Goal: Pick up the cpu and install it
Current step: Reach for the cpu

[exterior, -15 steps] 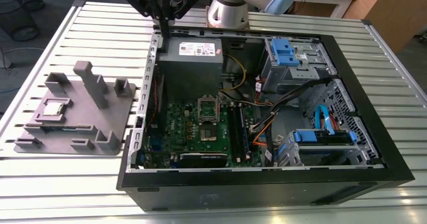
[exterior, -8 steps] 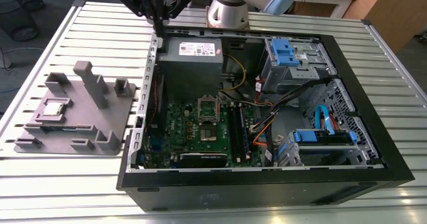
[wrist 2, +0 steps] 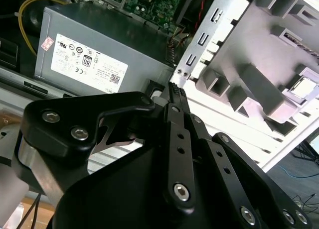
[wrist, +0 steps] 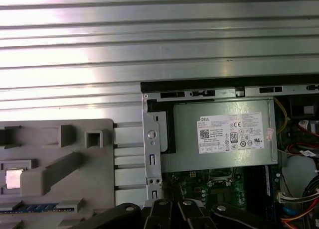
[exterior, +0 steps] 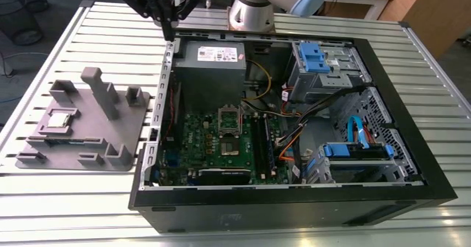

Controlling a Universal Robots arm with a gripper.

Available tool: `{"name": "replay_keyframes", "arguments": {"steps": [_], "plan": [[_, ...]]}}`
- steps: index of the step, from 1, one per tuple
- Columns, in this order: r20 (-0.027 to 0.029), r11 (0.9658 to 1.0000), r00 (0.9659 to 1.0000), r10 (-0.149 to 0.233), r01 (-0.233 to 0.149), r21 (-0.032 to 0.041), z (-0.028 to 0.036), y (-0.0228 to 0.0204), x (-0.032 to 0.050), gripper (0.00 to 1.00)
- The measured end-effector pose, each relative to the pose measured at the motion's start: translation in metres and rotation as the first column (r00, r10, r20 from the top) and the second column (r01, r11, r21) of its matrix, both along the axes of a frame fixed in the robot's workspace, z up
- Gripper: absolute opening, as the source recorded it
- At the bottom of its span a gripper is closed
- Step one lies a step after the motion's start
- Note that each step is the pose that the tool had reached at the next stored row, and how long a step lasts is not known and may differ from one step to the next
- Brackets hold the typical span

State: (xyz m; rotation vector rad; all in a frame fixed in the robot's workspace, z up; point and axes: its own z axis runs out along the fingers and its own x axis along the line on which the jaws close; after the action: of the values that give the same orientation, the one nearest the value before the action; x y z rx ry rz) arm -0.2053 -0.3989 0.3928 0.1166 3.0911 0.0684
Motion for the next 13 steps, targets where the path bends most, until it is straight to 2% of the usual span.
{"name": "replay_keyframes", "arguments": {"steps": [13], "plan": [[0.012, 1.0, 0.9999, 0.0, 0.0, 0.0, 0.0, 0.0, -0.0224, 0.11]]}}
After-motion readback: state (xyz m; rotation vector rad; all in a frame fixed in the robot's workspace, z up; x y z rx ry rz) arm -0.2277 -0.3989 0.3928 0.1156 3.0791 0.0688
